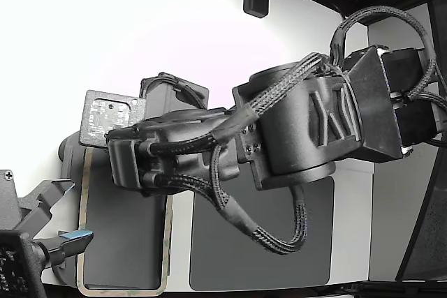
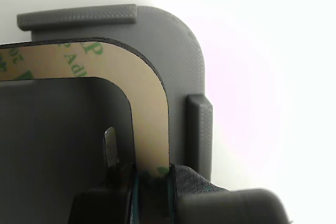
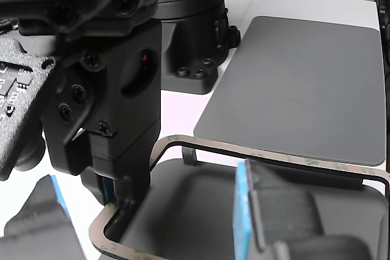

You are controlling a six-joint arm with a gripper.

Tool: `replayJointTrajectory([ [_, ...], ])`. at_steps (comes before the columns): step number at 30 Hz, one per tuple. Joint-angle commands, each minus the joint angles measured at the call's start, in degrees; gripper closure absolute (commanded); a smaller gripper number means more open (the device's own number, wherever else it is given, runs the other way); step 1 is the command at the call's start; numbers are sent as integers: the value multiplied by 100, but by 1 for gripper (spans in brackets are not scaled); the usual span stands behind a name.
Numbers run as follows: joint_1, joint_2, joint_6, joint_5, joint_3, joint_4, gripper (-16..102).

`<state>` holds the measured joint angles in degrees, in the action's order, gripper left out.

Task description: Move top rectangular frame to the holder.

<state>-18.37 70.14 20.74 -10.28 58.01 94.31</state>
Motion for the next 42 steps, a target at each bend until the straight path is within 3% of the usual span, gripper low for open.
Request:
replayJointTrajectory([
  [1,123,88,-53,35,-185,53,96],
  [42,264,-220,-237,79,-237,53,96],
])
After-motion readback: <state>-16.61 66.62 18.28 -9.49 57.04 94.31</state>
